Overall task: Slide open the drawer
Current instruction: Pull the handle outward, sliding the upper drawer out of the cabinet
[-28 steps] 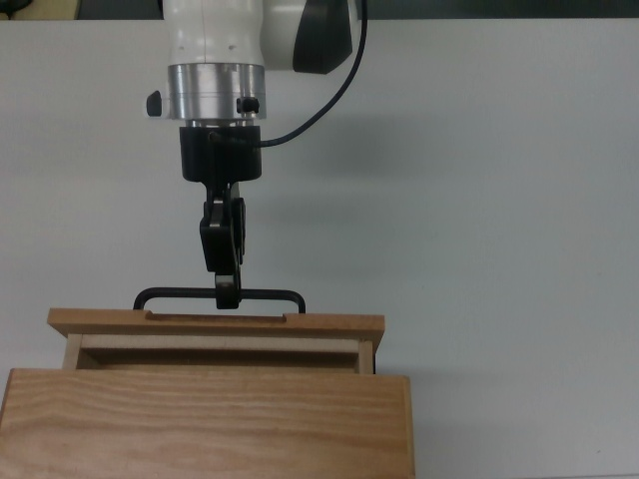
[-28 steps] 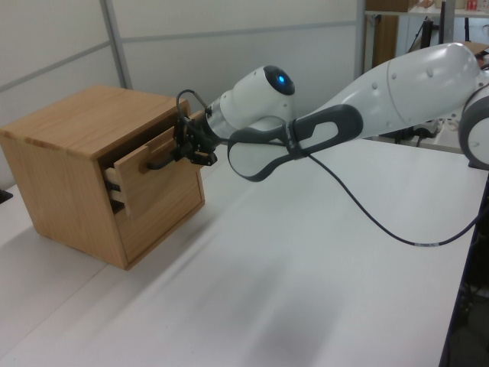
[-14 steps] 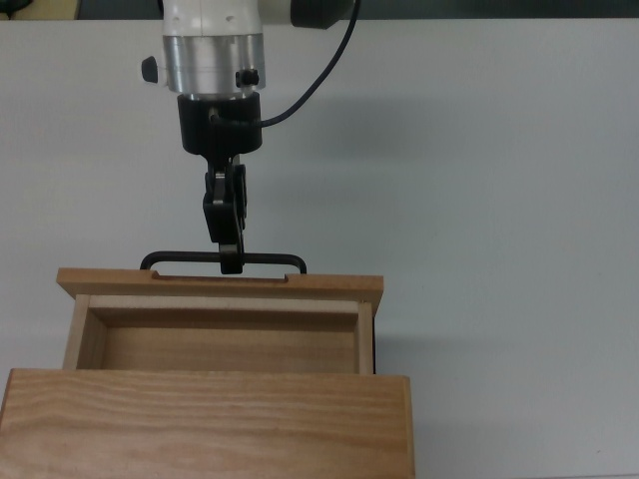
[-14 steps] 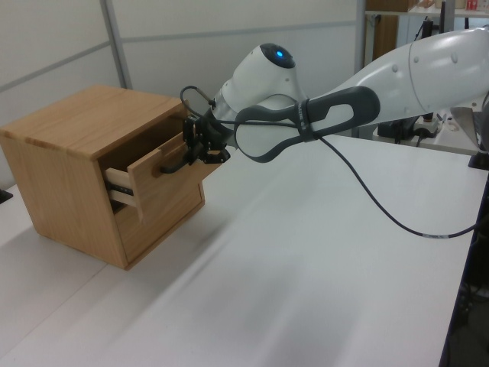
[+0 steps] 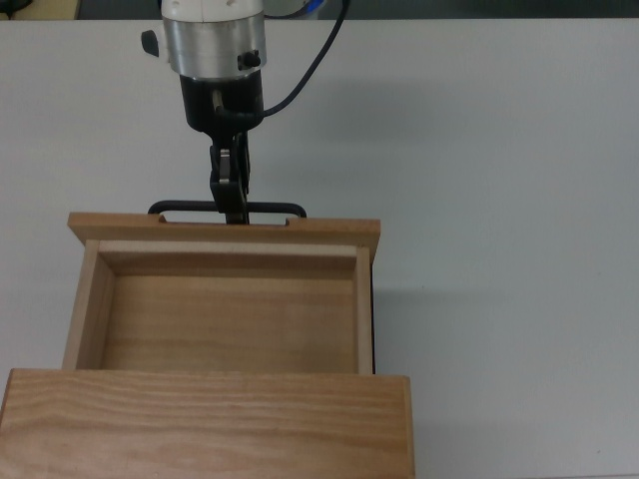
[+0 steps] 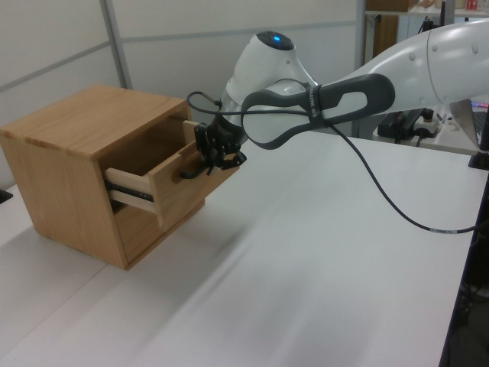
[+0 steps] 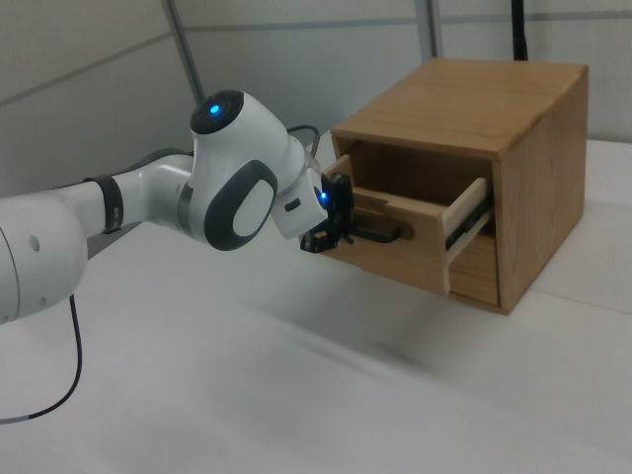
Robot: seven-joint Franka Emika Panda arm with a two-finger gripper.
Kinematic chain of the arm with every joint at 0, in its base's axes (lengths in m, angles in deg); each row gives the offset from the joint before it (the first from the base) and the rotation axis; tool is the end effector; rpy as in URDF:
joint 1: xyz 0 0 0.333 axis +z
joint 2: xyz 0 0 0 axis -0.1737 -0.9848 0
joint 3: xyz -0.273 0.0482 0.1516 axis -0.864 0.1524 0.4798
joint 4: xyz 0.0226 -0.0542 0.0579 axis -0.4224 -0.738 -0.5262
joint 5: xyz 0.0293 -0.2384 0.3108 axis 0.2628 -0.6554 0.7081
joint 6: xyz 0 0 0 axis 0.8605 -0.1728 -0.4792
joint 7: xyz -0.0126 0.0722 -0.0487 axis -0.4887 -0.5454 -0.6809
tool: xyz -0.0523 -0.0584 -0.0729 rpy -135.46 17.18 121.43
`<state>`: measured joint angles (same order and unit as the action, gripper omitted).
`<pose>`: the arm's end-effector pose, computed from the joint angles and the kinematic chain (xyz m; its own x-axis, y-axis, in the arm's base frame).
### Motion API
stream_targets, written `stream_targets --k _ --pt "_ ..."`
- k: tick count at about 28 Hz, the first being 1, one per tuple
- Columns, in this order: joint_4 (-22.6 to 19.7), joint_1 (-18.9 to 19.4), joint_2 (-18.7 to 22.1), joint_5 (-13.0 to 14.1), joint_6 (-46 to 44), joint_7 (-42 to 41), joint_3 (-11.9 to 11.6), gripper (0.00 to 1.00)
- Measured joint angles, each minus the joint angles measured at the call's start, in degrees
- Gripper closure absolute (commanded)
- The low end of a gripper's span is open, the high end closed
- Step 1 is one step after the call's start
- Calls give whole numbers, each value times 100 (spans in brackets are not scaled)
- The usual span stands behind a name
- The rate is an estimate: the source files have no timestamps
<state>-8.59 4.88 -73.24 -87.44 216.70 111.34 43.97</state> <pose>0.6657 0.0164 0.5289 0.0819 -0.9965 -0.0156 -0.8479 -0.0614 -0.5265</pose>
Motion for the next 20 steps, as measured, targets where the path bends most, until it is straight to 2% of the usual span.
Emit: stream_targets --k 20 --pt "-46 -63 593 0 -1792 0 -14 100"
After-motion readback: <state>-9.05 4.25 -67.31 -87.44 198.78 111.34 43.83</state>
